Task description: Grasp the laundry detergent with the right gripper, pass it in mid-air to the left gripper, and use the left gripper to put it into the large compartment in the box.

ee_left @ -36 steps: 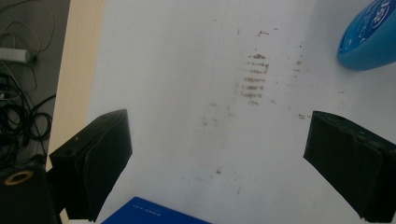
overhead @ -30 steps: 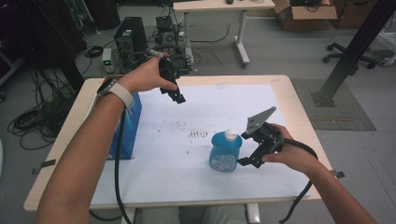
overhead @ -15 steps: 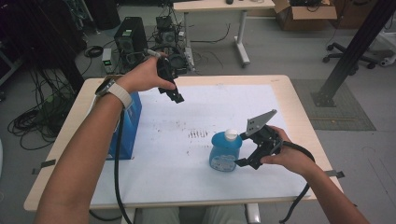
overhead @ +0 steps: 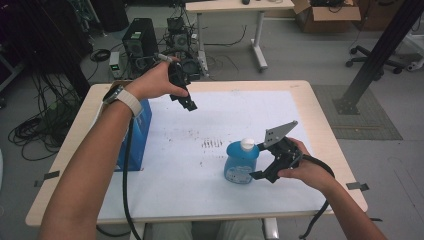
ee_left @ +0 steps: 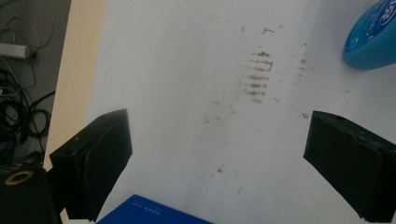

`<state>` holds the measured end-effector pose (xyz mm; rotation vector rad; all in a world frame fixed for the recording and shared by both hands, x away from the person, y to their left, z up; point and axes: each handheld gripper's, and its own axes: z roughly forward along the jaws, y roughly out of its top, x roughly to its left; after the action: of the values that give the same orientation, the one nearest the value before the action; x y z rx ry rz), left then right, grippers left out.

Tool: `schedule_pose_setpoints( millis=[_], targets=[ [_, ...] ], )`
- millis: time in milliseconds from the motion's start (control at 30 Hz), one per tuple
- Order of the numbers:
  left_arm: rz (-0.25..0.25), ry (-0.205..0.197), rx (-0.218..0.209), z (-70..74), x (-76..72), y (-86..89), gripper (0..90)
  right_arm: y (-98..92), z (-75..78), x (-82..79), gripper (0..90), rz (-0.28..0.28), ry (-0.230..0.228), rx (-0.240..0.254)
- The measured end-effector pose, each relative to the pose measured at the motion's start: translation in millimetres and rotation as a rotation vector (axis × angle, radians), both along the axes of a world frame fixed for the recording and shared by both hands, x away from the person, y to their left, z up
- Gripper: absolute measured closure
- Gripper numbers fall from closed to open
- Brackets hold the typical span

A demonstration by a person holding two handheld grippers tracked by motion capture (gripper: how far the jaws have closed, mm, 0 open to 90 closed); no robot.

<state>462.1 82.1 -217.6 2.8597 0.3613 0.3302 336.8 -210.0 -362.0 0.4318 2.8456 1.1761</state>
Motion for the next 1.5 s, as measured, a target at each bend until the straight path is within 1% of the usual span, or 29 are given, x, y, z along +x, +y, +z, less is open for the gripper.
schedule_pose_setpoints(
  millis=[133,633,667,900,1033,1200,1333,1367,1400,1433,1500],
  targets=[
    [0.000,-0.001,0.001,0.0,-0.3,-0.4,8.0,0.6,-3.9,0.3,4.0,0.000,0.003,0.008],
    [0.000,-0.003,0.004,-0.9,-0.3,-1.1,8.0,1.8,-4.9,1.6,4.1,-0.001,-0.016,0.031],
    [0.001,-0.003,0.004,-1.0,-0.3,-1.2,8.0,2.0,-6.4,1.7,4.2,0.000,-0.017,0.042],
    [0.002,-0.001,0.007,-1.1,-0.5,-1.5,8.0,2.8,-11.6,1.3,4.2,0.001,-0.011,0.063],
    [0.002,0.000,0.007,-1.5,-0.5,-1.6,8.0,3.2,-13.6,1.5,4.2,0.003,-0.010,0.065],
    [0.002,0.001,0.007,-1.5,-0.2,-1.3,8.0,4.1,-13.9,1.4,4.1,0.001,-0.014,0.074],
    [0.003,-0.001,0.004,-2.5,-0.2,-0.4,8.0,4.2,-14.1,1.8,4.1,-0.003,-0.021,0.093],
    [0.003,-0.001,0.004,-2.5,-0.2,-0.4,8.0,4.2,-14.1,1.8,4.1,-0.003,-0.021,0.093],
    [0.005,0.002,0.006,-2.9,-0.2,0.3,8.0,4.2,-14.6,1.3,4.2,-0.008,-0.021,0.108],
    [0.006,0.002,0.006,-3.3,-0.3,0.5,8.0,4.2,-15.2,1.1,4.3,-0.010,-0.019,0.113],
    [0.008,0.002,0.005,-3.8,-0.3,0.9,8.0,4.4,-17.2,0.7,4.3,-0.013,-0.016,0.118]
  ],
)
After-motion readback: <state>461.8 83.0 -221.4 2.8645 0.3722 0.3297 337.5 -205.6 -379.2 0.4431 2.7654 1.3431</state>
